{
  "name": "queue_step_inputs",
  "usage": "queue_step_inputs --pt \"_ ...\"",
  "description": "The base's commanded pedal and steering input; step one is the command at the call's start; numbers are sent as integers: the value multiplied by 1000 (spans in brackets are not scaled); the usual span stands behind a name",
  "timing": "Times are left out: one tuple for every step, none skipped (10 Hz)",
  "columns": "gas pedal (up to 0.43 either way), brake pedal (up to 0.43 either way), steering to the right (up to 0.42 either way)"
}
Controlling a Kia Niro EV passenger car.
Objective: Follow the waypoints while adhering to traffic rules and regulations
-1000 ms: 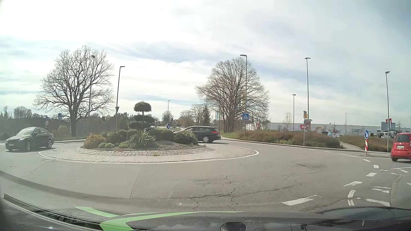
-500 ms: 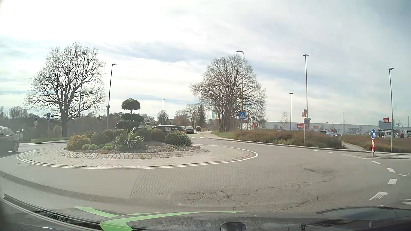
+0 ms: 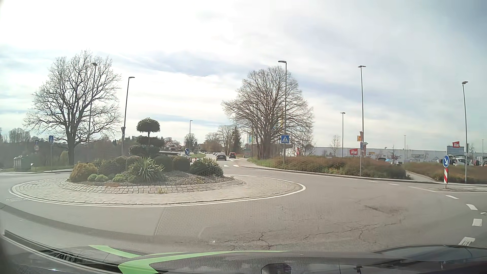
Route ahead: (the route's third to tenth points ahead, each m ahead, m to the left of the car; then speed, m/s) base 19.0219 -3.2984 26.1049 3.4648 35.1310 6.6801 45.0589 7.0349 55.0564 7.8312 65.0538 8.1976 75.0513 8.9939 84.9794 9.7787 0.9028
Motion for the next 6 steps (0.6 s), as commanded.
queue_step_inputs --pt "488 0 97" --pt "488 0 115" --pt "480 0 134" --pt "480 0 155" --pt "441 0 178" --pt "429 0 195"
